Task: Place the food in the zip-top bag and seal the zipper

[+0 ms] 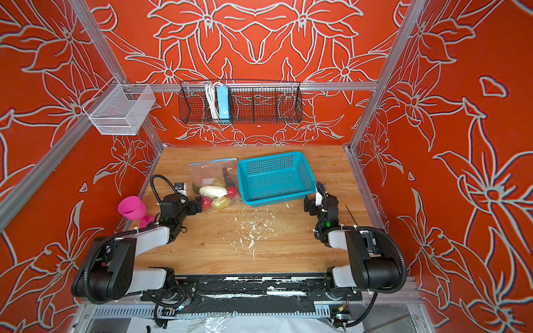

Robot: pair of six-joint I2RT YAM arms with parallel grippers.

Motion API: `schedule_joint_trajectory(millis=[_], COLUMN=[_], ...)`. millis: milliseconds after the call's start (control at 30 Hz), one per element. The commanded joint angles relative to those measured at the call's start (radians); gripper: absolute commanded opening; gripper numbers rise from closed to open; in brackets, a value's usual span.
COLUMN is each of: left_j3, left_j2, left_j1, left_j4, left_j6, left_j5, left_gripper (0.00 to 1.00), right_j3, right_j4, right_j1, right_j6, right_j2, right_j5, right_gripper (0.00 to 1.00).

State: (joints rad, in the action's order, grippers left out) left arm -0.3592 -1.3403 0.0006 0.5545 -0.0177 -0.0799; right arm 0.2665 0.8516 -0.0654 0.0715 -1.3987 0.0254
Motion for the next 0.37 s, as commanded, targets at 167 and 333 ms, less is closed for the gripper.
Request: schedule_joint_trajectory(millis=[167,333], left_j3=[-0.026,-0.024], left_j2=[-0.013,-0.01], left_j1=[0.003,0.002], left_j4=[-0.002,-0.003], left_j6=[0.016,0.017], left_j5=[0.025,0.024], left_gripper=[0.97,0.97], right_j3=[0.023,0.023], right_j4=[-0.002,-0.002], right_j1=[-0.002,-0.002], right_j6=[0.01,0.008], right_j2=[-0.004,-0.005], right_j5=[-0.013,-0.013], right_gripper=[0.98,0.98])
